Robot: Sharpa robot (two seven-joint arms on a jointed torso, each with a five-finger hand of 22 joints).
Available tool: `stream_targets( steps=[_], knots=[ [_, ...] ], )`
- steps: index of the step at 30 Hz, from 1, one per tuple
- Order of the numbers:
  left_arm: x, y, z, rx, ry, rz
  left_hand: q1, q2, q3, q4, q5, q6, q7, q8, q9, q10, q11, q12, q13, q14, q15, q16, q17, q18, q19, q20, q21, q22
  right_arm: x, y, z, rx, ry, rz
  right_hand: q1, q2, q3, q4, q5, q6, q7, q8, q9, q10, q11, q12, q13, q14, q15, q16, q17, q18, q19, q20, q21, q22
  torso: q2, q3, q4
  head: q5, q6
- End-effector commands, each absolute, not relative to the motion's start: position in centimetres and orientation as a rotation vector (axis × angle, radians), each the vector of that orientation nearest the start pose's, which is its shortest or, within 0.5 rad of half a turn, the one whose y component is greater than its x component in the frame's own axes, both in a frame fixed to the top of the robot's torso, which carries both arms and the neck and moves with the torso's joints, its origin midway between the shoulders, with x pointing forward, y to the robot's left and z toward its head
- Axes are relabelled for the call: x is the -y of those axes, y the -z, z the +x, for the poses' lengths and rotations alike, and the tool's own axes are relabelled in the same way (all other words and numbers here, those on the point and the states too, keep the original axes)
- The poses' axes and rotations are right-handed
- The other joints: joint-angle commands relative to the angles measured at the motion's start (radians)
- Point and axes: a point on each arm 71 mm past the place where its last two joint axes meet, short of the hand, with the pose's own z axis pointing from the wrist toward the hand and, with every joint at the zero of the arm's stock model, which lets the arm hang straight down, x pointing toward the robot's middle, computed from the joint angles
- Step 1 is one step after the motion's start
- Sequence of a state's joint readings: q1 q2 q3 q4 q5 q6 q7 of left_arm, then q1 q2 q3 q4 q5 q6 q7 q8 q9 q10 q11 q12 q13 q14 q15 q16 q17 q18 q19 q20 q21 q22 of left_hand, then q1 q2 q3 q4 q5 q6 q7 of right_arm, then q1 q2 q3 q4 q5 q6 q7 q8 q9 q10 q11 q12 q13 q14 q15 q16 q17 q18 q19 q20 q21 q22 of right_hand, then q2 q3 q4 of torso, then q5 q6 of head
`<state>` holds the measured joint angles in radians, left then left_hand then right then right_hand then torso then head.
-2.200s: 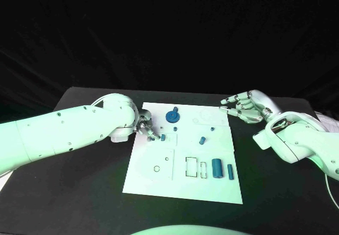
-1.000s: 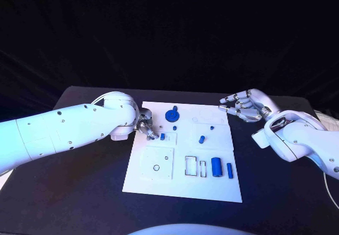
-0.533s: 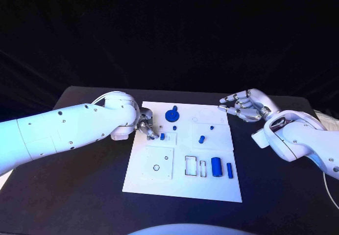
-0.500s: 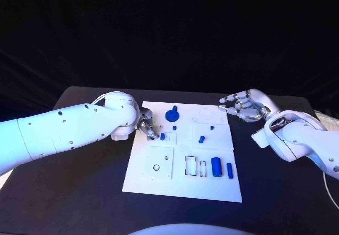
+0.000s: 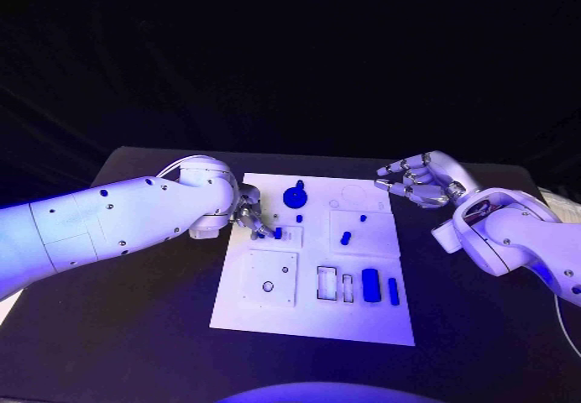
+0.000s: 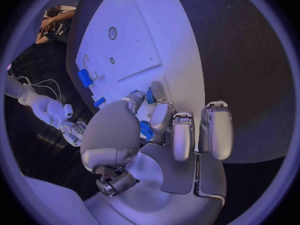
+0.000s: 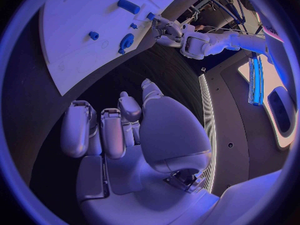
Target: Assemble the parts on the task board
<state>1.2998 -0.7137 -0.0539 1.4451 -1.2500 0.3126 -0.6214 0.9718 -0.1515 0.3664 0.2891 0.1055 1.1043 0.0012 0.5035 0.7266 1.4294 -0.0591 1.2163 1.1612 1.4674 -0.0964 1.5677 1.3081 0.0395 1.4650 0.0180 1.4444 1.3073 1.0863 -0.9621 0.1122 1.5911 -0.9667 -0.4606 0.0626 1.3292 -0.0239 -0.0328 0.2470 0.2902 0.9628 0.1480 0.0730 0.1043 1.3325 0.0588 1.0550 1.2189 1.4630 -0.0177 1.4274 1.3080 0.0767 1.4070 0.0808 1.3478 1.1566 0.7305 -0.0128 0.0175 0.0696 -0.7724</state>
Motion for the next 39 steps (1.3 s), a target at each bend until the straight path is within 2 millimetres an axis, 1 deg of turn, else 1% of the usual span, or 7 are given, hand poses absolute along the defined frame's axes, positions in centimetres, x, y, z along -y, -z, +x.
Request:
stream_targets(
  steps=[1, 19, 27, 30, 33, 36, 39],
  knots=[
    [-18.8, 19.7, 50.2, -2.342, 0.121, 0.103, -0.005, 0.002, -0.006, 0.000, -0.004, 0.002, 0.001, -0.006, -0.001, 0.001, 0.001, -0.004, -0.001, 0.103, -0.004, 0.003, 0.263, -0.005, 0.048, -0.006, -0.001, 0.154, 24.6, 16.8, 47.4, -1.535, -0.949, 0.383, -0.002, 0.008, -0.007, 0.001, 0.005, 0.000, -0.001, -0.002, -0.002, -0.009, -0.001, -0.006, -0.001, 0.064, -0.002, -0.003, 0.075, 0.006, -0.005, 0.001, -0.004, -0.001, 0.000, -0.0001, -0.0011, 0.002, 0.000],
    [-18.9, 19.3, 50.7, -2.304, 0.158, 0.033, 0.006, 0.010, -0.018, -0.003, 0.000, -0.003, 0.002, -0.009, -0.002, -0.005, 0.002, -0.017, -0.015, 0.103, -0.004, 0.003, 0.263, -0.003, 0.045, -0.006, -0.007, 0.149, 24.7, 16.8, 47.4, -1.537, -0.948, 0.383, -0.001, 0.008, -0.007, 0.000, 0.006, 0.000, -0.001, -0.002, -0.002, -0.009, -0.001, -0.005, -0.001, 0.064, -0.003, -0.004, 0.075, 0.006, -0.005, 0.001, -0.004, -0.001, 0.000, -0.0001, -0.0009, 0.001, 0.000],
    [-19.2, 19.1, 50.6, -2.295, 0.172, 0.011, 0.014, 0.016, -0.023, -0.004, 0.000, -0.011, 0.005, -0.013, -0.003, -0.013, 0.003, -0.031, -0.030, 0.103, -0.004, 0.003, 0.263, 0.000, 0.040, -0.006, -0.019, 0.140, 24.7, 16.9, 47.5, -1.538, -0.947, 0.384, -0.001, 0.008, -0.007, 0.000, 0.006, 0.000, -0.001, -0.002, -0.002, -0.009, -0.001, -0.005, -0.001, 0.064, -0.003, -0.004, 0.075, 0.006, -0.005, 0.001, -0.004, -0.001, 0.001, -0.0012, -0.0014, -0.002, 0.000],
    [-19.6, 18.5, 50.6, -2.276, 0.211, -0.047, 0.028, 0.018, -0.035, -0.002, 0.000, -0.032, 0.013, -0.022, -0.006, -0.041, 0.010, -0.076, -0.077, 0.103, 0.000, 0.003, 0.263, 0.007, 0.027, -0.004, -0.048, 0.117, 24.7, 16.9, 47.5, -1.539, -0.946, 0.385, -0.001, 0.008, -0.007, 0.000, 0.006, 0.000, -0.001, -0.002, -0.002, -0.009, -0.001, -0.005, -0.001, 0.064, -0.003, -0.004, 0.075, 0.006, -0.005, 0.001, -0.004, -0.001, 0.000, -0.0013, -0.0008, -0.004, 0.000],
    [-20.1, 17.8, 50.7, -2.257, 0.268, -0.131, 0.039, 0.015, -0.051, 0.000, 0.001, -0.060, 0.025, -0.039, -0.016, -0.092, 0.020, -0.163, -0.167, 0.103, 0.005, 0.003, 0.263, 0.016, 0.011, 0.001, -0.083, 0.090, 24.7, 16.9, 47.5, -1.540, -0.946, 0.385, -0.001, 0.008, -0.007, 0.000, 0.006, 0.000, -0.001, -0.002, -0.002, -0.009, -0.001, -0.005, -0.001, 0.064, -0.003, -0.004, 0.075, 0.006, -0.005, 0.001, -0.004, -0.001, 0.000, -0.0008, 0.0003, -0.004, 0.001],
    [-20.5, 17.2, 50.8, -2.240, 0.327, -0.217, 0.035, 0.007, -0.081, 0.002, 0.000, -0.076, 0.034, -0.051, -0.026, -0.121, 0.026, -0.212, -0.217, 0.103, 0.009, 0.003, 0.263, 0.020, 0.002, 0.004, -0.105, 0.074, 24.6, 17.0, 47.5, -1.540, -0.947, 0.385, -0.001, 0.008, -0.007, 0.000, 0.006, 0.000, -0.001, -0.002, -0.002, -0.009, -0.001, -0.005, -0.001, 0.064, -0.003, -0.004, 0.075, 0.006, -0.005, 0.001, -0.004, -0.001, -0.001, -0.0002, 0.0013, -0.003, 0.001],
    [-20.8, 16.8, 50.9, -2.225, 0.369, -0.277, 0.028, 0.013, -0.121, 0.003, -0.001, -0.080, 0.037, -0.058, -0.038, -0.132, 0.030, -0.234, -0.242, 0.103, 0.013, 0.003, 0.263, 0.022, -0.001, 0.008, -0.115, 0.067, 24.6, 17.0, 47.6, -1.542, -0.948, 0.386, -0.001, 0.008, -0.007, 0.000, 0.006, 0.000, -0.001, -0.002, -0.002, -0.009, -0.001, -0.005, -0.001, 0.064, -0.003, -0.004, 0.075, 0.006, -0.005, 0.001, -0.004, -0.001, 0.000, -0.0009, 0.0007, -0.003, 0.002]
  ],
)
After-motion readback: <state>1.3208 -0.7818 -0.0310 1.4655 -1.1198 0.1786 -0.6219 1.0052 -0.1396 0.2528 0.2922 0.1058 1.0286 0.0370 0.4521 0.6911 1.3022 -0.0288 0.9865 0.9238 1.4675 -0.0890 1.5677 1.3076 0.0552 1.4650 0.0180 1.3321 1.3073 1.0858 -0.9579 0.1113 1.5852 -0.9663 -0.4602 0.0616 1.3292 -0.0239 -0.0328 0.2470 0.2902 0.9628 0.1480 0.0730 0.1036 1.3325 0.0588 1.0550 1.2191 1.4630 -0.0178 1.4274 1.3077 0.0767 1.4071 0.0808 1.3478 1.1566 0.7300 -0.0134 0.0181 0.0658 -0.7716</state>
